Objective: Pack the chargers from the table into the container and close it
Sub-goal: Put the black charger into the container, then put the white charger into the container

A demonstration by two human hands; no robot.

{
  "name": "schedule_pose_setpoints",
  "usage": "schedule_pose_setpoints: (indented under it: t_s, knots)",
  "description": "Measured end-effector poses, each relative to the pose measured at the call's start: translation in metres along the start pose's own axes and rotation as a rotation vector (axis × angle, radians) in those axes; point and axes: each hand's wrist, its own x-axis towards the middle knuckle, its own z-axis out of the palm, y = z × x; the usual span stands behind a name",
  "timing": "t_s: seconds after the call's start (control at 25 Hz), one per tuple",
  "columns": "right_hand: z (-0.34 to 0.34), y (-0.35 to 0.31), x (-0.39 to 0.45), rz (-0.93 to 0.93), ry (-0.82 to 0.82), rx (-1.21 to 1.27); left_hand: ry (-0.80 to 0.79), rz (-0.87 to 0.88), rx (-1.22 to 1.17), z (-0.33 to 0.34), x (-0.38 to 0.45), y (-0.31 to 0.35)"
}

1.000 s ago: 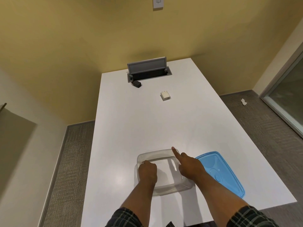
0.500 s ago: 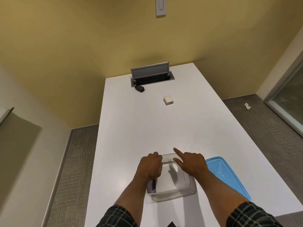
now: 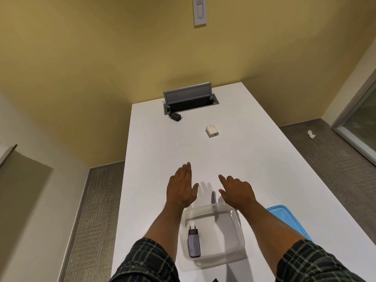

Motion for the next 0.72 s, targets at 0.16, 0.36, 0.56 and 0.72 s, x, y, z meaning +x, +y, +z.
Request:
schedule_pose_setpoints:
  t_s: [0.16,0.36,0.56,0.72]
  knots:
    - [0.007,0.002,0.031,0.023,0.045,0.03,0.005,-0.007,-0.049,0.003,0.029,-0.008]
    - [0.027,0.004,0.078,0.024,-0.007,0.011,0.011,0.01,-0.083,0.02,0.07,-0.025]
    - [0.033,0.005,0.128,-0.008,-0.11,0.056,-0.027,0.015,-0.068,0.044,0.108,-0.046]
    - [0.04,0.004,0.171,0.021,-0.115,0.122,-0.05,0.034,-0.042,0.066,0.139,-0.063]
